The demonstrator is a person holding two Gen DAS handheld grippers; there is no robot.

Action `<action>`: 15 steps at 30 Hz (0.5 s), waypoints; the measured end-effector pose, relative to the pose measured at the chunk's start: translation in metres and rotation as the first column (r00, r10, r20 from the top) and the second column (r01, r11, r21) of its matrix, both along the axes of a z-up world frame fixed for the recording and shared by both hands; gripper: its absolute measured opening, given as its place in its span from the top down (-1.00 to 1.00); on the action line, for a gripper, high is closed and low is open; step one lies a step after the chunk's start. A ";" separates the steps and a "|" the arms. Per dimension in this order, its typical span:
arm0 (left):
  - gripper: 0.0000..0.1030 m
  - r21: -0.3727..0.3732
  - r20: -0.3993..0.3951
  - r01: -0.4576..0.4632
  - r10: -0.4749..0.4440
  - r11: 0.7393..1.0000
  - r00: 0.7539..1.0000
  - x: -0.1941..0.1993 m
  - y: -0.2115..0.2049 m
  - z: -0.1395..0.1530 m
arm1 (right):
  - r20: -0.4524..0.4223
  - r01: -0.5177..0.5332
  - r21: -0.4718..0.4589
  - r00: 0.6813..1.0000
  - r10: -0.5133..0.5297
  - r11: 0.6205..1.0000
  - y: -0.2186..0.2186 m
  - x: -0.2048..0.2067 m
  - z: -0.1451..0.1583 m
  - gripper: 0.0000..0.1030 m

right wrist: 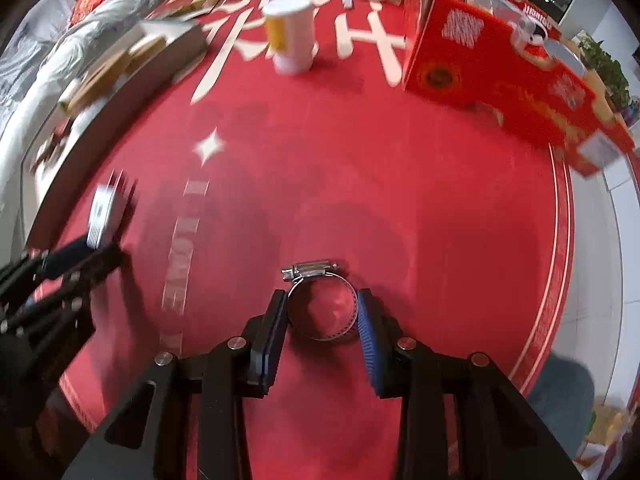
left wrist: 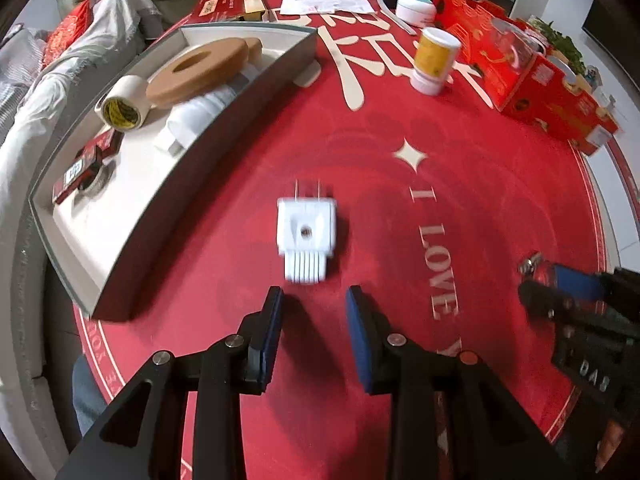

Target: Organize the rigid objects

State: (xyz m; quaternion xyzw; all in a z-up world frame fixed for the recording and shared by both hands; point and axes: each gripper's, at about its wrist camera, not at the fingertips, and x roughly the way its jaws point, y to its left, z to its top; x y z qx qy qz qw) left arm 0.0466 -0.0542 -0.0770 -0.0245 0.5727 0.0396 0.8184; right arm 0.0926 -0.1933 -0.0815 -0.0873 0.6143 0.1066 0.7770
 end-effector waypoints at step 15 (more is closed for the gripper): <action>-0.30 -0.009 0.004 0.003 -0.003 1.000 1.000 -0.014 -0.005 -0.001 | 0.028 0.033 -0.006 0.999 -0.033 0.999 -0.003 -0.031 0.001 0.30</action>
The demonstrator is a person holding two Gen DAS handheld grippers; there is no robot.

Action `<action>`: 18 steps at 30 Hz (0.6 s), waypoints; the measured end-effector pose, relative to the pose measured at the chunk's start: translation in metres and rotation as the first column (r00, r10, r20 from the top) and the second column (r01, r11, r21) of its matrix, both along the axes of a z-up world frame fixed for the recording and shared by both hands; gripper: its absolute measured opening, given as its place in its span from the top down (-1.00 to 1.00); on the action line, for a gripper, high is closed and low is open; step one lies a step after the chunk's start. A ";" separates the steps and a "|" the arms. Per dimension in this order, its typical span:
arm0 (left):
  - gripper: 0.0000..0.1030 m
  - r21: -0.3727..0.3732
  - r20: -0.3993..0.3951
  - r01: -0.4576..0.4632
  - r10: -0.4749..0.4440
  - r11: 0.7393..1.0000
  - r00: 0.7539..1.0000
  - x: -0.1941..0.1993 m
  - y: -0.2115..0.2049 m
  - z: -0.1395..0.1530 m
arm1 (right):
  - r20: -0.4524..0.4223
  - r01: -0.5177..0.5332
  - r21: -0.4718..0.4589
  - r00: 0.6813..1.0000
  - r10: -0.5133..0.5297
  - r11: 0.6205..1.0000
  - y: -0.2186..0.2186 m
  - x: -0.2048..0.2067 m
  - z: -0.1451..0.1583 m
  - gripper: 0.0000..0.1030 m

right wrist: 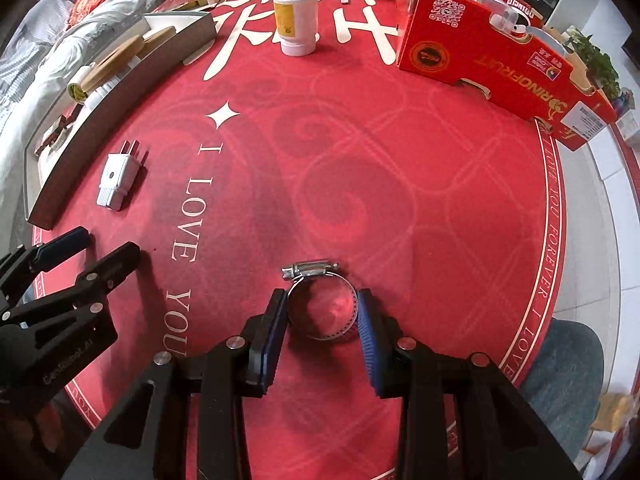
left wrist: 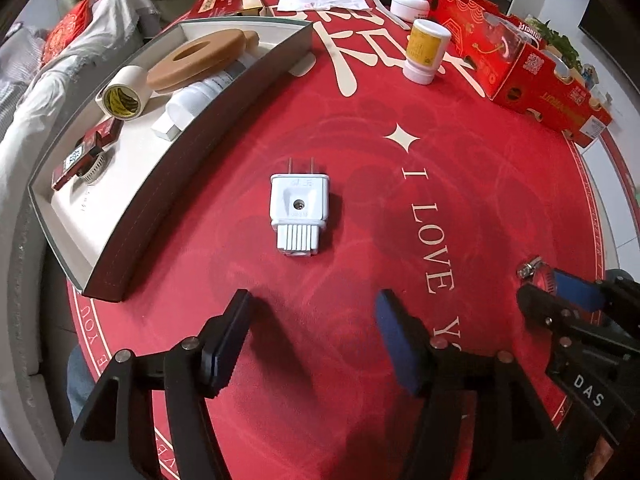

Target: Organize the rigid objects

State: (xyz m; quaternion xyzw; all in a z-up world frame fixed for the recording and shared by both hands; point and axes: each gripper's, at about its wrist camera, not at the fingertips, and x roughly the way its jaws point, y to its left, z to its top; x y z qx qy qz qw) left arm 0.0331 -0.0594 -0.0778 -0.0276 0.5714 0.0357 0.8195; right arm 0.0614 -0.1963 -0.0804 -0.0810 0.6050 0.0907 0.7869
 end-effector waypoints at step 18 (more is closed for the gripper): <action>-0.47 0.000 -0.004 0.018 -0.018 1.000 1.000 0.004 -0.005 -0.002 | -0.001 -0.025 0.004 1.000 0.025 1.000 0.009 0.000 -0.004 -0.18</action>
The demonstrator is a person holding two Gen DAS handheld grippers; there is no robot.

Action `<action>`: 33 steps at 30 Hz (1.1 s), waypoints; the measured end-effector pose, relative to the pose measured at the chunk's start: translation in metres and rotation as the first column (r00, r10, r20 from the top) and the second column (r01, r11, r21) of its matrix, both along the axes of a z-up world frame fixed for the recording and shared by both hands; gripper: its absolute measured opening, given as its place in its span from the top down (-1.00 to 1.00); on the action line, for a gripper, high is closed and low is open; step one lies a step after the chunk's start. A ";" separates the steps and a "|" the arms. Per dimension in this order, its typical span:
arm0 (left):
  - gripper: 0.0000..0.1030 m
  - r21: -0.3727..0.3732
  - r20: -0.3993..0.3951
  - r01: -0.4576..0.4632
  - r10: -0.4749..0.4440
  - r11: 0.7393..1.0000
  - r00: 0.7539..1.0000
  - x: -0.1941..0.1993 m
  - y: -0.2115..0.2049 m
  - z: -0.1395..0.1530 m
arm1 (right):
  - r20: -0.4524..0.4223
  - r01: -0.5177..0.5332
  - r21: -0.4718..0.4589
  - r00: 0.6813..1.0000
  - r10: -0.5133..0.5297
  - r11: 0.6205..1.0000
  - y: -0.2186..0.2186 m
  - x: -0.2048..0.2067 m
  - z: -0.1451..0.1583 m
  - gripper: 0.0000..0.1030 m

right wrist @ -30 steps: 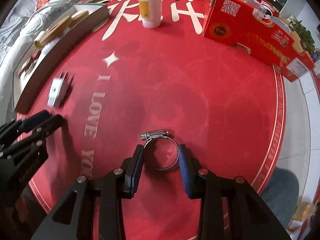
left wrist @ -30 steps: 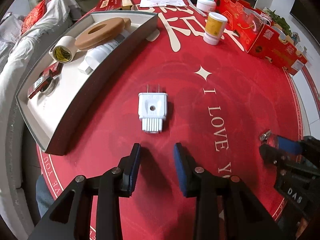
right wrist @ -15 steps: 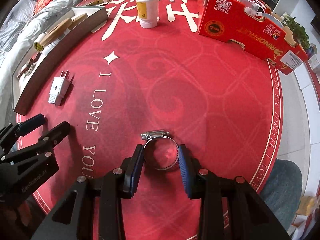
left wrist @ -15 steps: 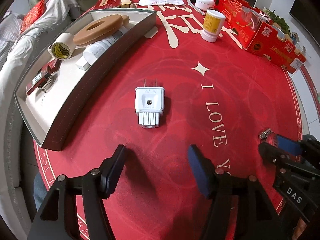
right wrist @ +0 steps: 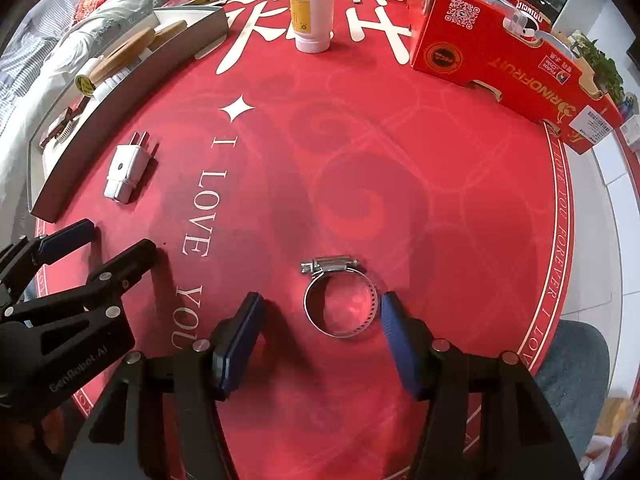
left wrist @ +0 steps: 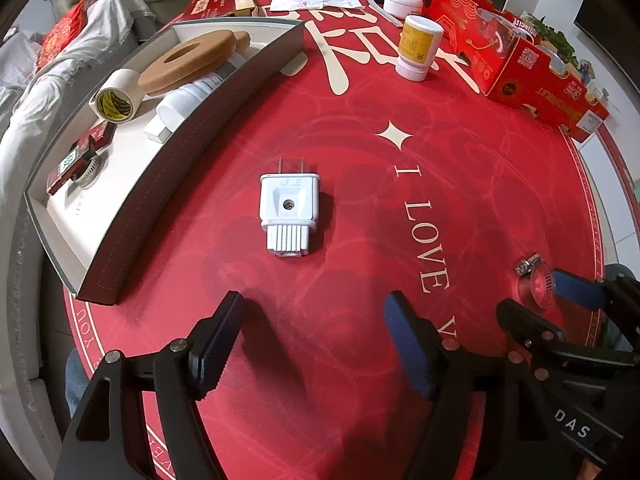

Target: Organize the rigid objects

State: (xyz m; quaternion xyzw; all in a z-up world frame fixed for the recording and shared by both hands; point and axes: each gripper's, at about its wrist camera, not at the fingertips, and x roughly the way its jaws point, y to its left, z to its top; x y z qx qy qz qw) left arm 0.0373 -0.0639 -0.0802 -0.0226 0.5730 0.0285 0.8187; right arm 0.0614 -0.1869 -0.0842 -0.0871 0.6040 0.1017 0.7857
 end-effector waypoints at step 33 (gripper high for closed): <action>0.36 -0.194 0.084 -0.119 0.138 0.974 0.987 0.004 0.064 0.041 | -0.011 0.109 0.104 0.994 -0.108 0.989 -0.036 0.001 0.018 0.30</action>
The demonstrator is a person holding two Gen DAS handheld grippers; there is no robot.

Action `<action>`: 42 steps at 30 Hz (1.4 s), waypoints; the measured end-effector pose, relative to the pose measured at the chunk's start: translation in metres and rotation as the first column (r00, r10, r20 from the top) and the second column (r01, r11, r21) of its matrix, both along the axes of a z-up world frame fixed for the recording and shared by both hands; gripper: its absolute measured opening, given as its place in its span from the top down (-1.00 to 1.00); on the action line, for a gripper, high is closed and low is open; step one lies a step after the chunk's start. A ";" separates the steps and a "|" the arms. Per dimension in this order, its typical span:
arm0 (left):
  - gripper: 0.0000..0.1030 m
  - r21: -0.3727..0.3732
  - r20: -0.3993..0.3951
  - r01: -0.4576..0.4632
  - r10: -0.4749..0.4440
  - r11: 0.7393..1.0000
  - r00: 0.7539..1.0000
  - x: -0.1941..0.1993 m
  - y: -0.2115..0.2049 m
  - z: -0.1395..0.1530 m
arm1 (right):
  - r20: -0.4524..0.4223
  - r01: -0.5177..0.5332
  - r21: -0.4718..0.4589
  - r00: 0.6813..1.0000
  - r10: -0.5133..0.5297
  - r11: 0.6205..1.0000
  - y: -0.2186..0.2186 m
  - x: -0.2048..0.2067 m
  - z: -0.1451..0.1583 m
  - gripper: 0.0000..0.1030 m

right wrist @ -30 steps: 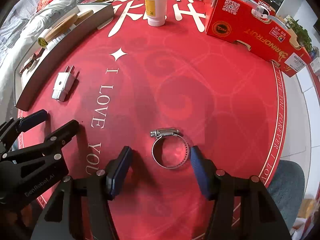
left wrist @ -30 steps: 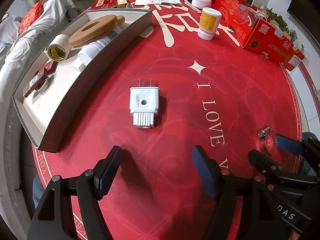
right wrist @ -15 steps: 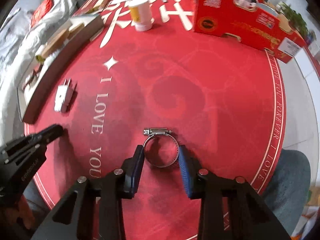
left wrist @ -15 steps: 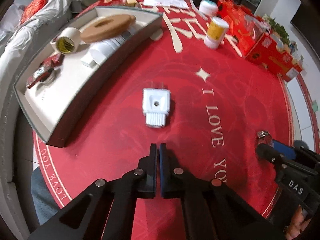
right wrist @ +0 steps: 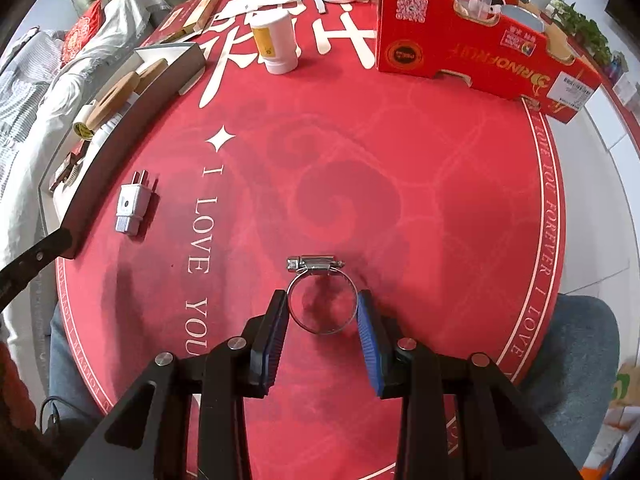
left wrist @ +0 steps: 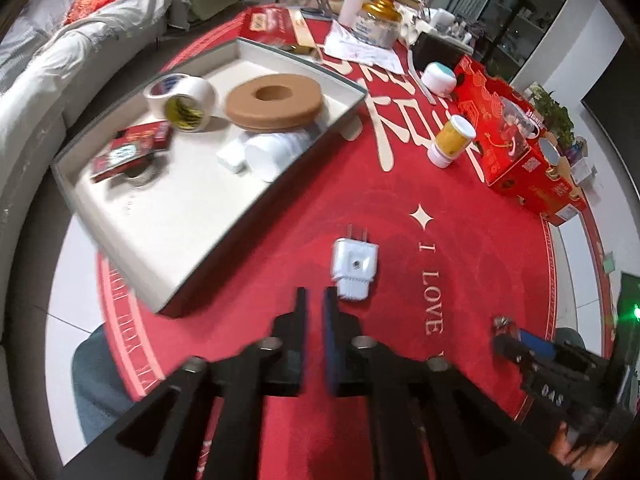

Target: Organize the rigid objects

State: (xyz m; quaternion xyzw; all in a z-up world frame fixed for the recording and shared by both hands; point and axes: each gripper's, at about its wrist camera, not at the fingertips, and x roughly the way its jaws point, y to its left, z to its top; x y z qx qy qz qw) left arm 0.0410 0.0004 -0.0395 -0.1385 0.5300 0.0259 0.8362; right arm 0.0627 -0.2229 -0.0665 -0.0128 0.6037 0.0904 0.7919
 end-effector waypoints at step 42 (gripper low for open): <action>0.36 0.125 0.354 -0.187 0.132 0.974 0.926 0.027 0.054 0.193 | 0.379 -0.236 0.125 0.909 0.173 0.964 0.124 0.069 0.179 0.30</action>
